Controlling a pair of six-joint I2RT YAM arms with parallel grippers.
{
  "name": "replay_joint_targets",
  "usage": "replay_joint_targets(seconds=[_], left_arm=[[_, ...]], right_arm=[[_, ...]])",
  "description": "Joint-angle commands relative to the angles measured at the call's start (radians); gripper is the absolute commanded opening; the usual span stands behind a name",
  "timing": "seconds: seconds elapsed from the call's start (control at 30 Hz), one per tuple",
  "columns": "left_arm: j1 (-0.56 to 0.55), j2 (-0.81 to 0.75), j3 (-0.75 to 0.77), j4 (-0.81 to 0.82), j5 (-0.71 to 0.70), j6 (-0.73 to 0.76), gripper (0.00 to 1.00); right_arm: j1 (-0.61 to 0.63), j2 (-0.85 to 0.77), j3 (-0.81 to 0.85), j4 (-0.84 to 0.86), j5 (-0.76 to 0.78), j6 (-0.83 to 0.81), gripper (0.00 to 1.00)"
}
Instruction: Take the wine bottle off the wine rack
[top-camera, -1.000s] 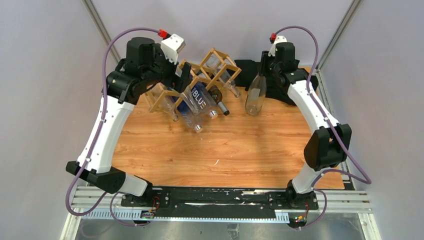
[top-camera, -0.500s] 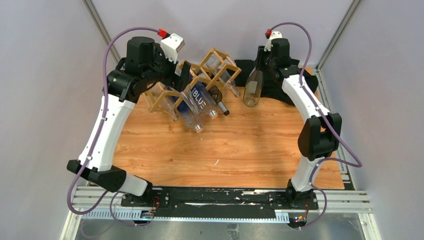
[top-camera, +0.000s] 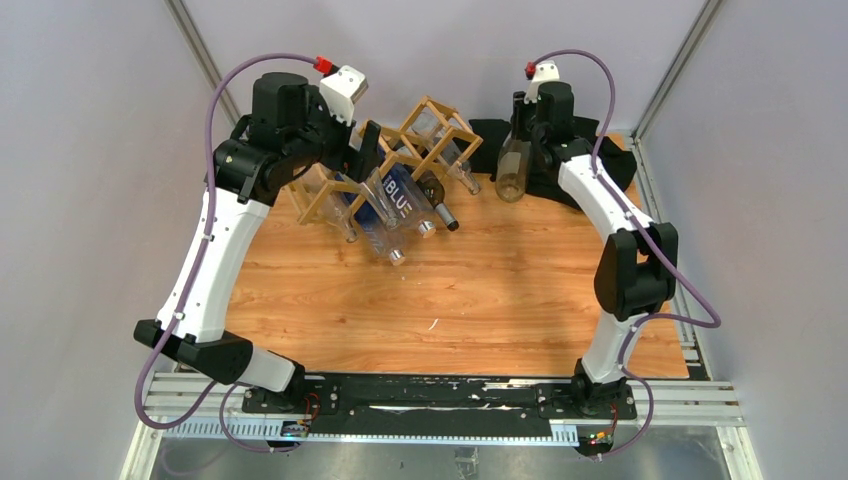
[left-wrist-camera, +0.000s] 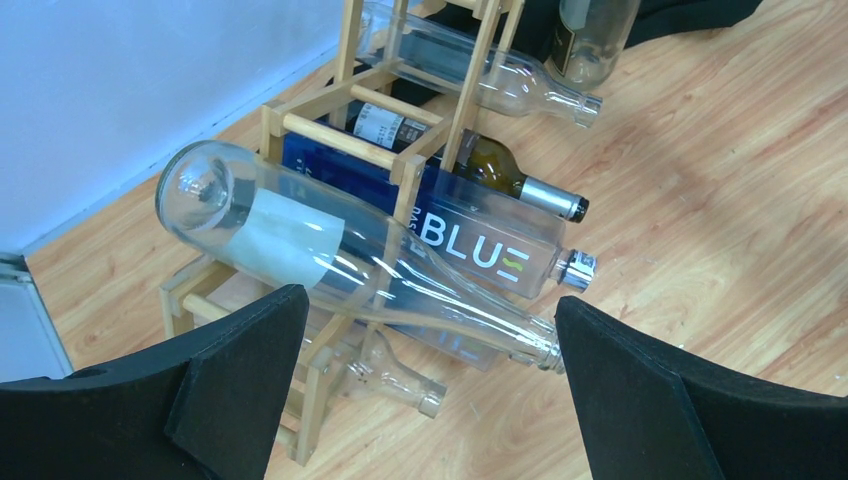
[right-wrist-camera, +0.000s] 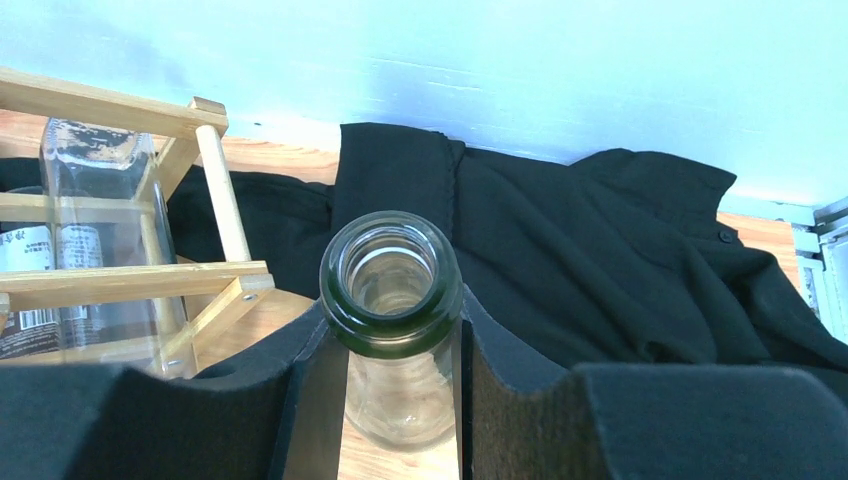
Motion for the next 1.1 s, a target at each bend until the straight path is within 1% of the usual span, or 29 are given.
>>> replay_joint_targets(seconds=[0.0,0.1,0.27,0.33,0.4,0.47,0.5,0.53,0.6,0.73,0.83,0.93,1.03,1.07], left_arm=[[0.007,-0.004,0.008,0.014,-0.004,-0.003,1.0],[0.007,-0.009,0.002,0.014,-0.007,-0.003,1.0],[0.007,-0.021,-0.013,0.014,-0.004,0.001,1.0],[0.007,-0.023,-0.017,0.014,-0.004,0.003,1.0],[0.007,-0.024,-0.018,0.014,-0.003,0.003,1.0],[0.007,-0.025,-0.017,0.014,-0.003,0.0,1.0],[0.007,-0.024,-0.017,0.014,-0.003,-0.001,1.0],[0.007,-0.024,-0.018,0.013,-0.002,-0.002,1.0],[0.007,-0.025,-0.019,0.014,-0.003,-0.004,1.0],[0.007,-0.032,-0.025,0.013,-0.005,-0.004,1.0],[0.007,-0.04,-0.029,0.013,-0.009,-0.004,1.0],[0.007,-0.049,-0.034,0.013,-0.02,-0.002,1.0],[0.007,-0.057,-0.044,0.013,-0.024,0.006,1.0],[0.008,-0.058,-0.048,0.013,-0.024,0.01,1.0]], right_arm=[[0.013,-0.069,-0.028,0.109,-0.016,0.067,0.0],[0.01,-0.08,-0.044,0.108,-0.039,0.111,0.0],[0.011,-0.079,-0.031,0.06,-0.041,0.133,0.01],[0.01,-0.072,-0.017,0.03,-0.041,0.133,0.11],[0.011,-0.074,-0.009,0.012,-0.041,0.133,0.28],[0.011,-0.082,-0.011,0.001,-0.037,0.134,0.42],[0.011,-0.092,-0.013,0.0,-0.04,0.134,0.51],[0.012,-0.101,-0.02,-0.001,-0.04,0.132,0.57],[0.013,-0.121,-0.03,-0.001,-0.063,0.131,0.66],[0.013,-0.159,-0.045,-0.002,-0.085,0.129,0.77],[0.013,-0.195,-0.056,-0.043,-0.08,0.134,0.85],[0.015,-0.25,-0.085,-0.044,-0.068,0.144,0.89],[0.026,-0.323,-0.112,-0.046,-0.058,0.156,0.91],[0.035,-0.344,-0.121,-0.051,-0.016,0.156,0.91]])
